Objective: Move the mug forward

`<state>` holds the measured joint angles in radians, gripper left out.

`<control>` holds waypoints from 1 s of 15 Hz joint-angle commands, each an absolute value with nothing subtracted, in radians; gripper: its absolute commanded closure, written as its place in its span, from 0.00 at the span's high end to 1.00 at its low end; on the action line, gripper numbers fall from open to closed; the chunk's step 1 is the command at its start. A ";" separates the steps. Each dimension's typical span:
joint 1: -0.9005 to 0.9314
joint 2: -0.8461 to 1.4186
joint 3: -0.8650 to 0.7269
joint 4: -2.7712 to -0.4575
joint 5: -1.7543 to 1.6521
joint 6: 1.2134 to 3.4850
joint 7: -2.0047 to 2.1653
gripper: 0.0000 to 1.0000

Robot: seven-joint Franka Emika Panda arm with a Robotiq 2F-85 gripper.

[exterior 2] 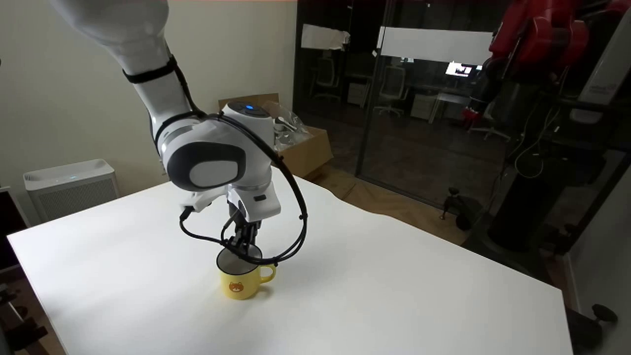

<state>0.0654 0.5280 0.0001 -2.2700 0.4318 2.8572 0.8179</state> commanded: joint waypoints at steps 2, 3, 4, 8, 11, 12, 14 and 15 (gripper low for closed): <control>0.041 0.451 0.039 -2.348 0.490 2.916 0.790 0.76; 0.051 0.422 0.034 -2.373 0.488 2.920 0.796 0.84; 0.060 0.398 0.030 -2.395 0.485 2.923 0.801 0.89; 0.091 0.251 0.035 -2.506 0.470 2.914 0.804 1.00; 0.094 0.137 0.076 -2.573 0.486 2.904 0.773 1.00; 0.085 0.115 0.095 -2.579 0.502 2.893 0.747 1.00; 0.097 0.175 0.075 -2.539 0.471 2.905 0.784 1.00; 0.098 0.172 0.075 -2.540 0.470 2.905 0.784 1.00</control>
